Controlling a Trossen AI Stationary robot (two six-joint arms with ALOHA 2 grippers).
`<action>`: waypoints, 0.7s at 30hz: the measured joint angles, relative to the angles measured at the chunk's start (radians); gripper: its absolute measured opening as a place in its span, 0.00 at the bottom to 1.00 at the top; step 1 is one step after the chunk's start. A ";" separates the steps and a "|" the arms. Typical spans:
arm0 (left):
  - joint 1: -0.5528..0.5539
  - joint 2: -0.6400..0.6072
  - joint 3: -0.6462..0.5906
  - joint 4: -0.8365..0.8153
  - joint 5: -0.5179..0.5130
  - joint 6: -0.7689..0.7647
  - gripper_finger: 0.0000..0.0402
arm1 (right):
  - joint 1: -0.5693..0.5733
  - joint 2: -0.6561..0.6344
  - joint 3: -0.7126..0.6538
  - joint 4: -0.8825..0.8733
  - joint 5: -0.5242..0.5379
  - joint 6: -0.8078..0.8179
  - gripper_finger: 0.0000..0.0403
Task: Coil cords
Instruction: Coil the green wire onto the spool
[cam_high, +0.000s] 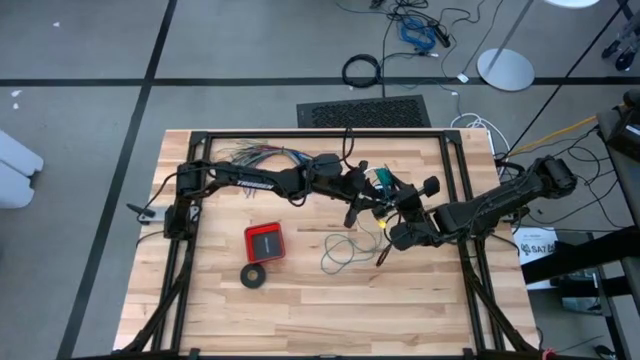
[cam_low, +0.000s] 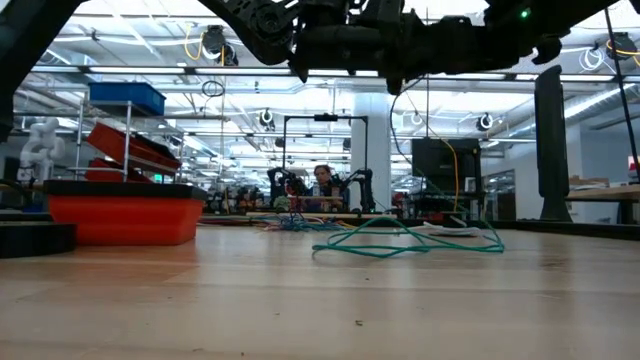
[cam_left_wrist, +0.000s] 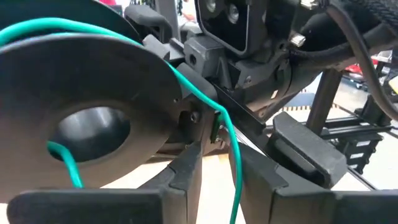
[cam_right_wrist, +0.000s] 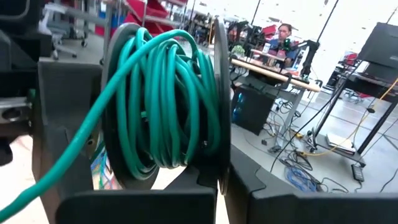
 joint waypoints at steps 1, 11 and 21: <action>-0.004 0.000 0.000 0.006 -0.003 0.000 0.24 | 0.007 0.000 0.001 0.000 0.013 0.005 0.00; -0.025 0.006 0.001 0.029 -0.064 -0.045 0.24 | 0.081 -0.024 0.000 -0.011 0.111 0.041 0.00; -0.048 0.025 0.003 0.081 -0.101 -0.037 0.24 | 0.088 -0.038 -0.002 -0.009 0.111 0.136 0.00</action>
